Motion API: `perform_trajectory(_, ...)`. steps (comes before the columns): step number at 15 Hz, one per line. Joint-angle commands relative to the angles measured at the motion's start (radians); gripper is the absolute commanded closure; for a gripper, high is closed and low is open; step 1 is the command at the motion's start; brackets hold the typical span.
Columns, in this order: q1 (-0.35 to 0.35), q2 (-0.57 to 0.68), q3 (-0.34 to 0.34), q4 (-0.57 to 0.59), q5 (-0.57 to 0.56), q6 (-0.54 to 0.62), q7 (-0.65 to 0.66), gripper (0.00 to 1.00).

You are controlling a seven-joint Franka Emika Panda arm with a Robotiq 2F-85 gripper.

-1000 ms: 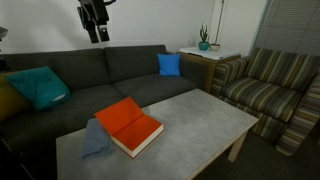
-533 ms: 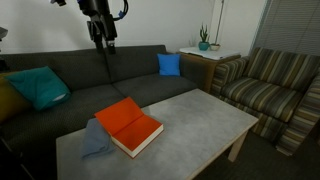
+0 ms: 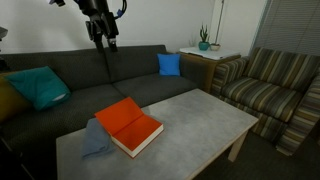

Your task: Close the cover of the orange book on the table.

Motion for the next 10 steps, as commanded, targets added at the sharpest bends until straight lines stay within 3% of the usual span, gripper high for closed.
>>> perform_trajectory(1,0.022,0.046,-0.041,0.013,-0.077,0.097,0.023,0.0)
perform_trajectory(5,0.036,0.174,-0.076,0.07,-0.06,0.237,0.03,0.0)
perform_trajectory(10,0.073,0.419,-0.092,0.21,0.039,0.492,-0.127,0.0)
